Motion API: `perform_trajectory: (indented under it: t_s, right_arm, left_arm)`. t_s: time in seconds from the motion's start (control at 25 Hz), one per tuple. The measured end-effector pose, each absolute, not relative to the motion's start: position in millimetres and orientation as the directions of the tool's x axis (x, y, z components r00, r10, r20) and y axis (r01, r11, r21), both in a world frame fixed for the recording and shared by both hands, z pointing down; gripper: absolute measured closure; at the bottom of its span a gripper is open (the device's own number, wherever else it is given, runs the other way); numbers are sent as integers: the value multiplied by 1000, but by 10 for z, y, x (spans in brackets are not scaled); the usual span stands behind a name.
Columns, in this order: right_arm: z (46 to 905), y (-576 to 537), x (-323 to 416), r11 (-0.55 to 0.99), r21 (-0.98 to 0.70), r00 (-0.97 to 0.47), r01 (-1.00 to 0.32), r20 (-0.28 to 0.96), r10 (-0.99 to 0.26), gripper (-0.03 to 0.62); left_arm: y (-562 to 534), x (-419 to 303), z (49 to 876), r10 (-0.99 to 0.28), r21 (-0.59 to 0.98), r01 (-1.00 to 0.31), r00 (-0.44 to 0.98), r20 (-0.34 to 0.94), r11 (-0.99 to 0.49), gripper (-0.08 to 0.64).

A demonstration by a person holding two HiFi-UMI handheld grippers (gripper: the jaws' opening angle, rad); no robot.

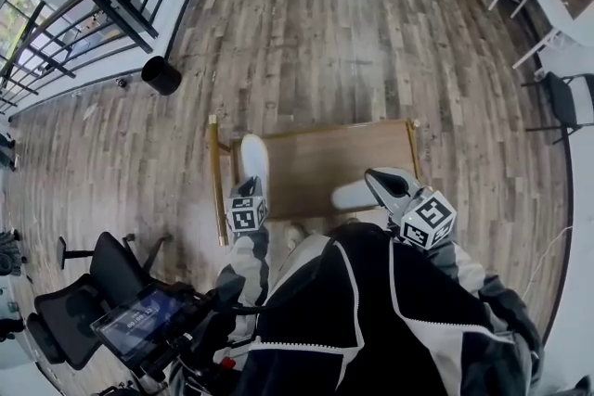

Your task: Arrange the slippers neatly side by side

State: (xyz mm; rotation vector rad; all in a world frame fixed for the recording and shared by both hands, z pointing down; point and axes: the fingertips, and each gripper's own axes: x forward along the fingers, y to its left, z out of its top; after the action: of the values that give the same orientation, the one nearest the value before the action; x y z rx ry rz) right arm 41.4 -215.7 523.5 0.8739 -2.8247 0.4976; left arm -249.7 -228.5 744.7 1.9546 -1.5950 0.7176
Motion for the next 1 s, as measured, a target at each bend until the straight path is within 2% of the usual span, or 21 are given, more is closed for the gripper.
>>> perform_trajectory:
  t_s: [0.8, 0.84, 0.96, 1.0]
  right_arm:
    - [5349, -2023, 642, 721, -270, -768, -638, 295, -569, 588]
    - [5348, -2022, 650, 718, -270, -765, -642, 296, -572, 588]
    - [5354, -2014, 660, 716, -269, -763, -644, 297, -574, 588]
    - [5356, -2014, 657, 718, -269, -765, -641, 296, -572, 588]
  left_arm:
    - [-2424, -2684, 8207, -591, 106, -989, 147, 793, -104, 525]
    - [-2431, -2692, 8223, -587, 106, -989, 147, 796, -103, 512]
    - [-2426, -2701, 8250, -579, 104, -989, 143, 803, -100, 405]
    - [-2429, -2696, 8244, -581, 103, -989, 143, 801, -102, 397]
